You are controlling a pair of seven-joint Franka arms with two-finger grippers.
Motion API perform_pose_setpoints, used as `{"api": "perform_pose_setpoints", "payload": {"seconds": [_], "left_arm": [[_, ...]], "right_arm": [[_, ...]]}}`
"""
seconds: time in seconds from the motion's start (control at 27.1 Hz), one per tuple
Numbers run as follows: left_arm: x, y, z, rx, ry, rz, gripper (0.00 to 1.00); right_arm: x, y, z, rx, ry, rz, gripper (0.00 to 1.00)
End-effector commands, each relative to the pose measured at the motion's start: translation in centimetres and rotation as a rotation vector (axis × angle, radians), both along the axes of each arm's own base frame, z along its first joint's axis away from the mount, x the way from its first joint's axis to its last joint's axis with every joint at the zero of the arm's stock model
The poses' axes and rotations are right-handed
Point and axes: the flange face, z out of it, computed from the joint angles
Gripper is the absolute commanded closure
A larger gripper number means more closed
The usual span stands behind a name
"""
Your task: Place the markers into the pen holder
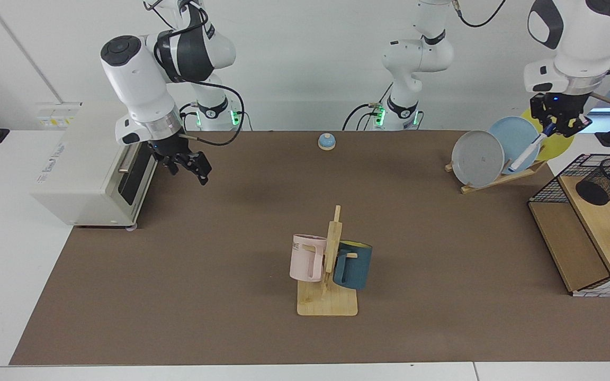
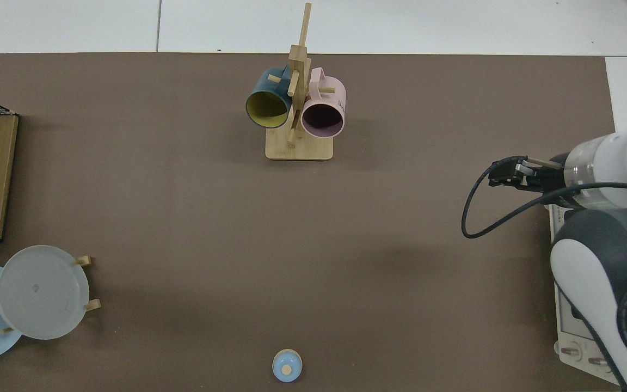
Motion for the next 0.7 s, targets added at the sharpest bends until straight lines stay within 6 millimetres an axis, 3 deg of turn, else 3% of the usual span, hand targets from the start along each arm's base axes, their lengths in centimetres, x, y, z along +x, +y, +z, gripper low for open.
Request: {"api": "perform_pose_setpoints", "payload": {"seconds": [0.0,0.07,0.18,0.41,0.55,0.67], "left_arm": [[2.2,1.7,1.7,0.117,0.019,-0.055,1.0],[2.7,2.1,1.9,0.167,0.057,-0.114,1.0],[3.5,2.5,2.8,0.23,0.088,-0.2,1.0],[2.7,8.1,3.8,0.305,0.059,-0.179,1.0],[3.8,9.5,2.9,0.359,0.109,-0.283,1.0],[4.6,10.3,2.3,0.407,0.146,-0.337,1.0]], "right_arm": [[-1.0,-2.2,3.1,-0.032,0.008,0.141,0.0],[-1.1,-2.7,4.3,-0.036,0.014,0.191,0.0],[-1.5,-2.8,4.3,-0.033,0.045,0.23,0.0],[-2.3,-2.6,4.3,-0.02,0.087,0.234,0.0],[-1.9,-3.1,3.9,-0.023,0.106,0.227,0.0],[-1.2,-4.1,5.0,-0.02,0.109,0.21,0.0]]}}
